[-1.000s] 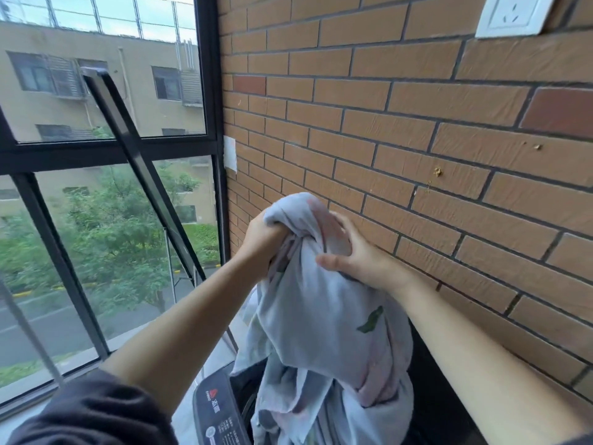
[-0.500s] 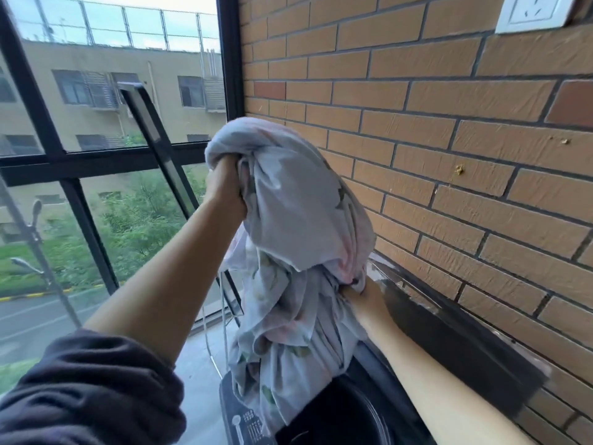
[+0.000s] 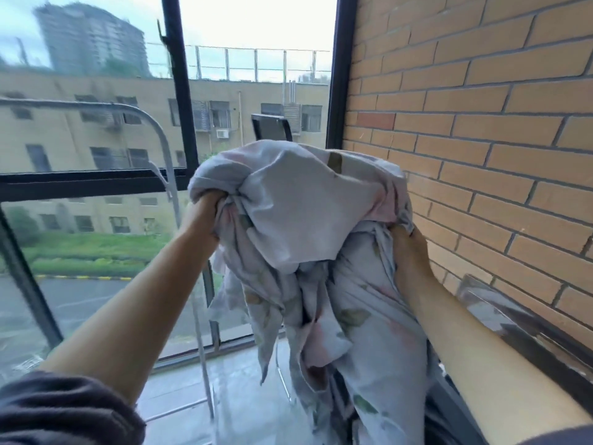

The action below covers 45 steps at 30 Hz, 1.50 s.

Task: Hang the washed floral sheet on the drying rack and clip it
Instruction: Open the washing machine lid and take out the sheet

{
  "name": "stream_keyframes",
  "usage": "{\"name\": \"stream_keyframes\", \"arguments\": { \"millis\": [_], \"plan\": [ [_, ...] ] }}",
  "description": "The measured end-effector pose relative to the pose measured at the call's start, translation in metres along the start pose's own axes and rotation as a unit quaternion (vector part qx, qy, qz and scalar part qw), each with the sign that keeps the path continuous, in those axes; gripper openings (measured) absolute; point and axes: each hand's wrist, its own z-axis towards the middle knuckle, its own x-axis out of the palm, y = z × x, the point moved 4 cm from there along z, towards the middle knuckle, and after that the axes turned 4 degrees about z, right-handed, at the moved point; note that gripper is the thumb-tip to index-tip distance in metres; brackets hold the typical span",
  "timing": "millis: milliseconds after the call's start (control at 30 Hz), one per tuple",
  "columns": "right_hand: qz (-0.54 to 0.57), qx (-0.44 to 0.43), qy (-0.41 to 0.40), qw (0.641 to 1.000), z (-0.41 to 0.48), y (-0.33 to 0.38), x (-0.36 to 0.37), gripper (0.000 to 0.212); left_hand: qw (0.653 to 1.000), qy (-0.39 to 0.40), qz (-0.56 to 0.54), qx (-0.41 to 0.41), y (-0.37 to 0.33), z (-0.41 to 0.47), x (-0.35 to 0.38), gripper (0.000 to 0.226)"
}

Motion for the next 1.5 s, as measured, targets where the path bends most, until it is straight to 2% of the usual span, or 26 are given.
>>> {"name": "stream_keyframes", "arguments": {
  "millis": [67, 100, 233, 333, 467, 600, 700, 800, 900, 967, 1133, 1233, 1300, 1367, 1500],
  "plan": [
    [0.02, -0.004, 0.01, 1.0, -0.016, 0.003, 0.044, 0.02, 0.999, -0.007, 0.036, 0.016, -0.021, 0.008, -0.044, 0.02],
    [0.038, -0.001, 0.015, 0.999, -0.025, 0.005, 0.067, 0.021, 0.998, -0.011, 0.056, 0.019, -0.033, 0.011, -0.066, 0.016],
    [0.081, -0.01, 0.037, 0.996, -0.05, 0.019, 0.146, 0.019, 0.988, 0.01, 0.147, 0.055, -0.074, 0.018, -0.143, 0.029],
    [0.098, -0.024, 0.068, 0.993, -0.063, 0.031, 0.202, 0.026, 0.981, -0.032, 0.172, 0.087, -0.108, 0.001, -0.182, 0.023],
    [0.128, -0.064, 0.114, 0.983, -0.088, 0.066, 0.281, 0.022, 0.971, -0.102, 0.193, 0.102, -0.15, -0.001, -0.234, 0.017],
    [0.167, -0.092, 0.151, 0.97, -0.096, 0.092, 0.345, 0.02, 0.955, -0.128, 0.236, 0.122, -0.194, 0.006, -0.273, 0.017],
    [0.171, -0.09, 0.168, 0.967, -0.095, 0.104, 0.382, 0.021, 0.946, -0.153, 0.235, 0.164, -0.223, 0.011, -0.289, 0.009],
    [0.158, -0.095, 0.173, 0.968, -0.095, 0.113, 0.41, 0.014, 0.94, -0.145, 0.222, 0.214, -0.25, 0.02, -0.292, 0.017],
    [0.148, -0.083, 0.194, 0.966, -0.088, 0.117, 0.44, 0.027, 0.937, -0.147, 0.214, 0.233, -0.271, 0.039, -0.3, 0.018],
    [0.137, -0.081, 0.199, 0.967, -0.081, 0.121, 0.459, 0.027, 0.94, -0.148, 0.199, 0.234, -0.282, 0.056, -0.306, 0.013],
    [0.188, -0.069, 0.229, 0.953, -0.064, 0.131, 0.511, 0.026, 0.948, -0.163, 0.131, 0.241, -0.314, 0.095, -0.301, 0.004],
    [0.187, -0.089, 0.232, 0.951, -0.053, 0.15, 0.541, 0.029, 0.936, -0.157, 0.137, 0.285, -0.341, 0.117, -0.292, 0.004],
    [0.223, -0.096, 0.253, 0.937, -0.049, 0.17, 0.56, 0.029, 0.926, -0.176, 0.152, 0.297, -0.361, 0.133, -0.293, 0.002],
    [0.264, -0.098, 0.301, 0.911, -0.045, 0.191, 0.582, 0.026, 0.932, -0.153, 0.141, 0.298, -0.383, 0.161, -0.297, 0.009],
    [0.275, -0.135, 0.308, 0.9, -0.043, 0.232, 0.612, 0.029, 0.922, -0.121, 0.094, 0.355, -0.42, 0.157, -0.272, 0.043]
  ]
}}
